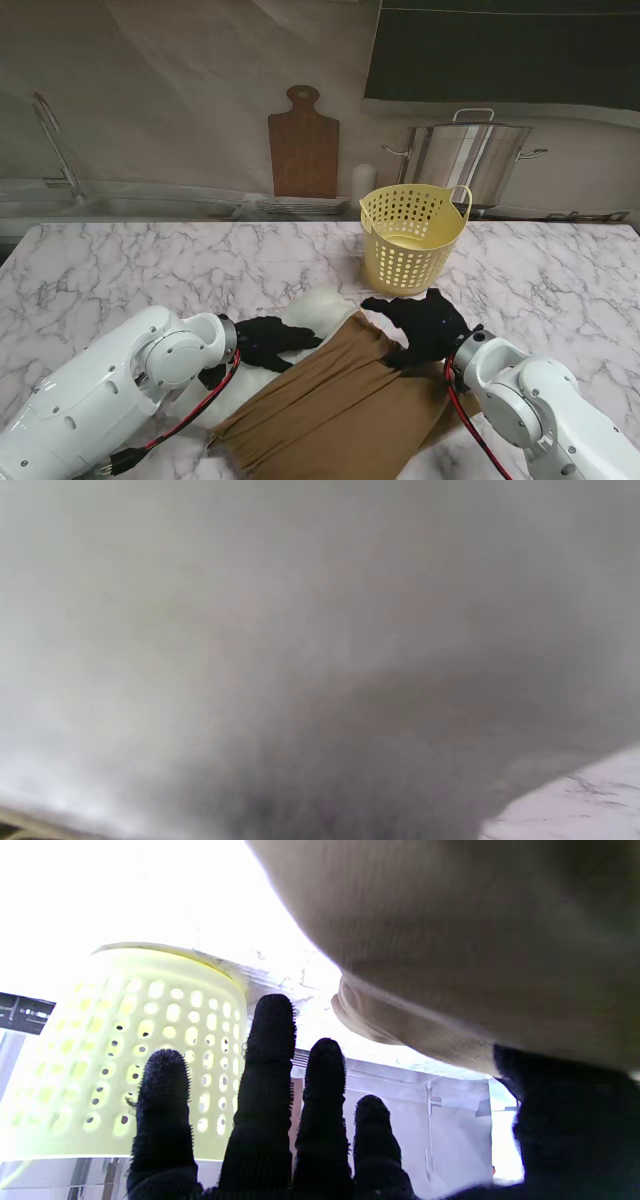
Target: Remove the pillowcase from the pillow and put it in the laundry basket
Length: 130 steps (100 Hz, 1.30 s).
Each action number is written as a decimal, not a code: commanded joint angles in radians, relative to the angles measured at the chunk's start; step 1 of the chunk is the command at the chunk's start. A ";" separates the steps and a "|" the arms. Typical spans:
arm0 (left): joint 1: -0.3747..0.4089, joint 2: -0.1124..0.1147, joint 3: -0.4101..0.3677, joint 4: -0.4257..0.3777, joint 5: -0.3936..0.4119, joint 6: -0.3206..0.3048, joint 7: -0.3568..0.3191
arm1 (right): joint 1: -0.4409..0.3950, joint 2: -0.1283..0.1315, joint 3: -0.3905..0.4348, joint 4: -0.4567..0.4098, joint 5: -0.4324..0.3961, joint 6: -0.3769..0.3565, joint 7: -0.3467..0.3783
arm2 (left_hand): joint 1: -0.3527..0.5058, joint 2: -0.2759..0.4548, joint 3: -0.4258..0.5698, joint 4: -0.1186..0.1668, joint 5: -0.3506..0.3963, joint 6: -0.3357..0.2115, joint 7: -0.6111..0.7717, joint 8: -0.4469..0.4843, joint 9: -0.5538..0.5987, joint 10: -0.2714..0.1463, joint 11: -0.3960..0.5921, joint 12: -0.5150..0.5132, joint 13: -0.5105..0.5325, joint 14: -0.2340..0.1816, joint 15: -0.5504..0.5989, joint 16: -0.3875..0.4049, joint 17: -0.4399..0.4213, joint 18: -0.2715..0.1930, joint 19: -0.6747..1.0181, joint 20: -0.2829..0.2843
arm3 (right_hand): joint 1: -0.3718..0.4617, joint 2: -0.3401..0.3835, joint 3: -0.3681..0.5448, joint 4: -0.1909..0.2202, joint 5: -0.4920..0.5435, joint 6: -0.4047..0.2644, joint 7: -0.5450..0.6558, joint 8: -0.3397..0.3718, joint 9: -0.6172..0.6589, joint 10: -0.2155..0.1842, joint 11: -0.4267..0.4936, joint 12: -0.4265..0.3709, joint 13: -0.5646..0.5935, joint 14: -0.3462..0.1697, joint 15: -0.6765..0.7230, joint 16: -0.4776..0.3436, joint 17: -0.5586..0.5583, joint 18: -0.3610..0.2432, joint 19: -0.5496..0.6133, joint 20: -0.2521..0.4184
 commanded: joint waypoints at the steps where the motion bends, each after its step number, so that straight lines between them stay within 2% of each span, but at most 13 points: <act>1: 0.017 0.016 0.019 0.051 0.008 0.006 -0.028 | 0.040 0.005 -0.017 -0.007 0.010 -0.001 0.055 | 0.115 -0.067 0.015 0.010 0.066 0.027 0.053 0.027 0.064 0.068 0.044 0.039 0.079 0.145 0.106 0.037 0.008 0.040 0.488 0.012 | -0.026 -0.043 -0.029 -0.015 -0.005 -0.044 -0.065 0.036 -0.046 -0.007 0.045 0.037 -0.033 -0.023 0.053 0.032 -0.035 0.035 -0.035 -0.001; 10: 0.012 0.015 0.026 0.055 0.007 0.008 -0.022 | 0.098 0.011 -0.058 0.011 0.010 -0.002 0.115 | 0.116 -0.067 0.016 0.010 0.068 0.025 0.054 0.027 0.066 0.069 0.044 0.039 0.079 0.146 0.106 0.037 0.008 0.041 0.488 0.012 | 0.115 -0.046 0.011 0.032 -0.012 -0.064 -0.137 0.073 -0.045 -0.030 0.085 0.083 -0.036 -0.042 0.120 0.068 -0.040 0.045 -0.047 -0.012; 17: 0.009 0.015 0.030 0.059 0.005 0.010 -0.022 | 0.143 0.016 -0.096 0.038 0.012 0.007 0.150 | 0.116 -0.065 0.016 0.010 0.070 0.025 0.054 0.027 0.066 0.068 0.044 0.039 0.080 0.146 0.106 0.037 0.007 0.041 0.487 0.012 | 0.200 -0.051 0.225 0.136 -0.022 -0.080 -0.198 0.127 -0.033 -0.057 0.133 0.131 -0.029 -0.067 0.201 0.109 -0.046 0.056 -0.054 -0.028; 24: 0.009 0.015 0.029 0.059 0.006 0.009 -0.023 | 0.183 0.019 -0.136 0.066 0.021 0.023 0.176 | 0.117 -0.066 0.015 0.010 0.075 0.022 0.056 0.028 0.069 0.068 0.045 0.040 0.081 0.146 0.107 0.037 0.008 0.042 0.487 0.012 | 0.238 -0.144 0.431 0.019 -0.039 -0.079 -0.205 0.138 -0.013 -0.071 0.169 0.206 -0.022 -0.078 0.263 0.142 -0.050 0.062 -0.055 -0.045; 32: 0.011 0.016 0.027 0.060 0.005 0.009 -0.024 | 0.223 0.022 -0.177 0.089 0.033 0.040 0.214 | 0.118 -0.066 0.015 0.010 0.078 0.020 0.057 0.029 0.071 0.069 0.045 0.040 0.082 0.146 0.107 0.037 0.009 0.042 0.487 0.012 | 0.265 -0.199 0.502 -0.010 -0.037 -0.064 -0.205 0.138 0.011 -0.086 0.205 0.229 -0.009 -0.079 0.302 0.169 -0.057 0.072 -0.060 -0.052; 50: 0.012 0.016 0.025 0.062 0.002 0.011 -0.029 | 0.285 0.032 -0.245 0.125 0.075 0.056 0.292 | 0.119 -0.065 0.015 0.010 0.083 0.017 0.059 0.030 0.075 0.070 0.045 0.040 0.081 0.149 0.106 0.037 0.007 0.043 0.485 0.011 | 0.335 -0.176 0.436 -0.074 0.143 -0.200 -0.138 0.150 0.018 -0.088 0.257 0.277 -0.023 -0.088 0.365 0.181 -0.068 0.089 -0.056 -0.062; 60: 0.012 0.017 0.024 0.063 0.001 0.012 -0.031 | 0.275 0.032 -0.245 0.133 0.080 0.051 0.279 | 0.120 -0.064 0.015 0.010 0.084 0.017 0.059 0.030 0.076 0.070 0.045 0.040 0.081 0.148 0.105 0.037 0.007 0.044 0.484 0.011 | 0.313 0.008 0.188 -0.079 0.429 -0.290 0.274 0.119 0.009 -0.072 0.239 0.308 -0.050 -0.093 0.372 0.183 -0.074 0.093 -0.052 -0.056; 65: 0.011 0.017 0.024 0.063 0.001 0.014 -0.032 | 0.260 0.030 -0.234 0.134 0.073 0.043 0.258 | 0.119 -0.063 0.015 0.009 0.084 0.015 0.059 0.030 0.076 0.069 0.044 0.040 0.079 0.148 0.105 0.037 0.007 0.044 0.483 0.011 | 0.306 -0.015 0.054 -0.127 0.475 -0.335 0.604 0.013 -0.005 -0.055 0.199 0.260 -0.067 -0.079 0.359 0.181 -0.080 0.087 -0.056 -0.054; 70: 0.011 0.017 0.024 0.063 0.001 0.014 -0.034 | 0.238 0.029 -0.217 0.135 0.059 0.026 0.223 | 0.119 -0.062 0.015 0.009 0.083 0.015 0.059 0.030 0.076 0.070 0.044 0.040 0.080 0.148 0.105 0.037 0.006 0.042 0.483 0.011 | 0.270 -0.049 0.023 -0.133 0.570 -0.350 0.721 0.085 -0.009 -0.034 0.132 0.220 -0.081 -0.066 0.336 0.175 -0.092 0.078 -0.067 -0.056; 81: 0.007 0.018 0.027 0.064 0.001 0.017 -0.040 | 0.188 0.026 -0.169 0.124 0.035 0.003 0.177 | 0.120 -0.060 0.015 0.009 0.085 0.016 0.059 0.031 0.077 0.070 0.044 0.041 0.080 0.147 0.104 0.036 0.007 0.044 0.482 0.011 | 0.185 -0.134 0.032 -0.138 0.675 -0.322 0.799 0.492 -0.008 0.014 -0.019 0.078 -0.099 -0.043 0.235 0.128 -0.112 0.069 -0.098 -0.074; 87: 0.005 0.019 0.029 0.063 0.002 0.020 -0.044 | 0.165 0.024 -0.145 0.120 0.022 -0.013 0.152 | 0.119 -0.059 0.014 0.009 0.086 0.014 0.060 0.031 0.077 0.068 0.044 0.041 0.079 0.147 0.104 0.036 0.007 0.043 0.481 0.011 | 0.193 -0.160 0.085 -0.125 0.734 -0.291 0.861 0.599 0.043 0.007 -0.079 0.017 -0.080 -0.039 0.183 0.095 -0.114 0.066 -0.104 -0.080; 104: 0.001 0.020 0.028 0.061 0.010 0.023 -0.051 | 0.106 0.025 -0.094 0.110 -0.078 -0.071 0.064 | 0.119 -0.053 0.014 0.008 0.084 0.015 0.059 0.031 0.077 0.069 0.043 0.041 0.079 0.146 0.104 0.037 0.008 0.041 0.481 0.012 | 0.216 -0.231 0.246 -0.081 0.766 -0.128 1.014 0.586 0.241 -0.060 -0.109 -0.047 0.044 -0.056 0.130 0.051 -0.063 0.053 -0.086 -0.077; 130: 0.027 0.013 -0.038 0.032 0.057 0.032 -0.049 | 0.092 0.027 -0.104 0.137 -0.208 -0.085 -0.131 | 0.112 -0.025 0.010 0.005 0.095 0.031 0.064 0.034 0.076 0.069 0.043 0.041 0.078 0.148 0.105 0.037 0.009 0.040 0.485 0.015 | 0.229 -0.156 0.209 -0.090 0.701 -0.116 1.059 0.580 0.316 -0.075 -0.133 0.023 0.087 -0.067 0.121 0.054 -0.049 0.043 -0.078 -0.082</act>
